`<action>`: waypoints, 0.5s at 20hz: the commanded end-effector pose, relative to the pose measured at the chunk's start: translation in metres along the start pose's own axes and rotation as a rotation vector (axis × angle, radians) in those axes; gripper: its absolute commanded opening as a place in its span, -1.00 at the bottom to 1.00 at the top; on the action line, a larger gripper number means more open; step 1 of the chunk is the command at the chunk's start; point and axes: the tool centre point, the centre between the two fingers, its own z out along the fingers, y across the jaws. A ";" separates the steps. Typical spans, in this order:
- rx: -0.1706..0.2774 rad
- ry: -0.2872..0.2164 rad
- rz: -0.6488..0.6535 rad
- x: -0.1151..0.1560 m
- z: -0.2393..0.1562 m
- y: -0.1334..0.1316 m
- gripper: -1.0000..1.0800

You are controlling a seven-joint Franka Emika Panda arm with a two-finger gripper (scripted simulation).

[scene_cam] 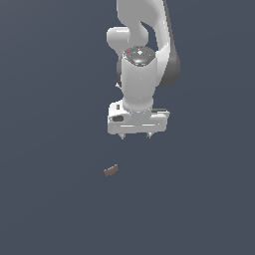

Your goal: Pick up the object and move it to a goal position.

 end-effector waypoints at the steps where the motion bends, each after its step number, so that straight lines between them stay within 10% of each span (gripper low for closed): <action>1: 0.001 -0.002 0.034 0.002 0.003 0.003 0.92; 10: 0.002 -0.016 0.245 0.016 0.021 0.023 0.92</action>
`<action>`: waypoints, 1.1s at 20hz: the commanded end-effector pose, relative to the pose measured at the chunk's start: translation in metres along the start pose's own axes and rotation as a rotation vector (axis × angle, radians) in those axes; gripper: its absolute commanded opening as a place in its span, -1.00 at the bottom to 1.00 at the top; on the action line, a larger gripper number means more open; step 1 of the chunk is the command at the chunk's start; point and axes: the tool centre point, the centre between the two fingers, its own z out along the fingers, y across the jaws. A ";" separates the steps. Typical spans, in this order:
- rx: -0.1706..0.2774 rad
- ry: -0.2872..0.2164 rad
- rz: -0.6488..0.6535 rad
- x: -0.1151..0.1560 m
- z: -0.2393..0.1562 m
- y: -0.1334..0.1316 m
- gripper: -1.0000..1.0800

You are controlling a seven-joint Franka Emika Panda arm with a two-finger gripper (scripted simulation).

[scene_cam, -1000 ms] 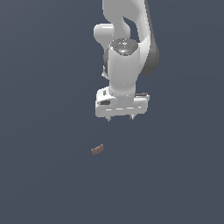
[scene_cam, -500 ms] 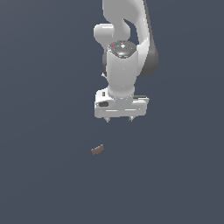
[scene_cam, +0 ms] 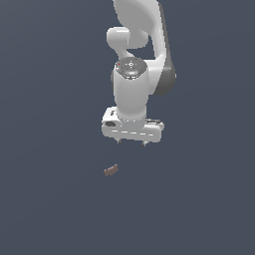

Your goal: Pick up the object and move it to a goal position.

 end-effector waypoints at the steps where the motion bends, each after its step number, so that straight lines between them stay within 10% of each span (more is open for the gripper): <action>1: -0.001 -0.005 0.074 0.006 0.007 0.006 0.92; 22: -0.034 -0.027 0.740 0.053 0.070 0.062 0.92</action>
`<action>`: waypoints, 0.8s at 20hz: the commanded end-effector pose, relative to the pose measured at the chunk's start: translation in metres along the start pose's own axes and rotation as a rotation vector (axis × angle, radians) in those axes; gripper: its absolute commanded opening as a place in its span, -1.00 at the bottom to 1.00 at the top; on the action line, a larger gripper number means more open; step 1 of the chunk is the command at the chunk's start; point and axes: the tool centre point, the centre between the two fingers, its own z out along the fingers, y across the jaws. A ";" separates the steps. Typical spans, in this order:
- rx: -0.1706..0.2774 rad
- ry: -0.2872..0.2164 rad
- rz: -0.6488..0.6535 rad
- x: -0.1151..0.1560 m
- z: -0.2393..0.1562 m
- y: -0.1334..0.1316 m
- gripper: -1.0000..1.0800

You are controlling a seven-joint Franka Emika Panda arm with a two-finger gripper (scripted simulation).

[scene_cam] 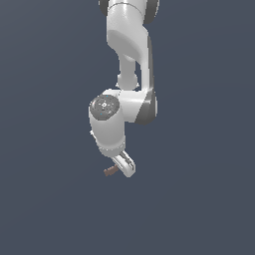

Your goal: Pick up the object and move it to a goal position.

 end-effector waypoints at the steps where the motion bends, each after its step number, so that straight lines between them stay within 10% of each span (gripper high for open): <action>1: -0.004 0.001 0.069 0.007 0.007 0.002 0.92; 16: -0.017 0.005 0.246 0.025 0.025 0.006 0.92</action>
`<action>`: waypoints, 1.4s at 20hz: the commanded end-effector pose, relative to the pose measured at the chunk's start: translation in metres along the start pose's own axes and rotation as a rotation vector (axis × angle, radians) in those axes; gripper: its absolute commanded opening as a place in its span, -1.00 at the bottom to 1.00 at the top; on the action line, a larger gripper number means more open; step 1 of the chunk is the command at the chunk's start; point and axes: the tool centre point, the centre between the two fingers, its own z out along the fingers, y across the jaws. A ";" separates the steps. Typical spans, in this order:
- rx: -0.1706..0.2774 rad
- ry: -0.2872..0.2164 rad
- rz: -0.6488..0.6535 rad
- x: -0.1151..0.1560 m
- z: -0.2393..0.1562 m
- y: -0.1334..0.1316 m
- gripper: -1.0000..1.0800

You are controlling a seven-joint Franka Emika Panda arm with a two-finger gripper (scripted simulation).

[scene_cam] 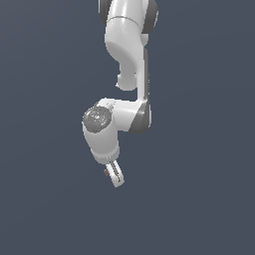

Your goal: Pick up the object and move it to a goal position.

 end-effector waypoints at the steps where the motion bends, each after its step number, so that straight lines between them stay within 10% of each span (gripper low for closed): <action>1: 0.000 0.000 0.000 0.000 0.000 0.000 0.92; 19: 0.000 0.000 0.005 0.000 0.050 0.000 0.92; 20: 0.000 0.000 0.005 0.000 0.050 0.000 -1.00; 28: 0.000 0.000 0.005 0.000 0.050 0.000 -1.00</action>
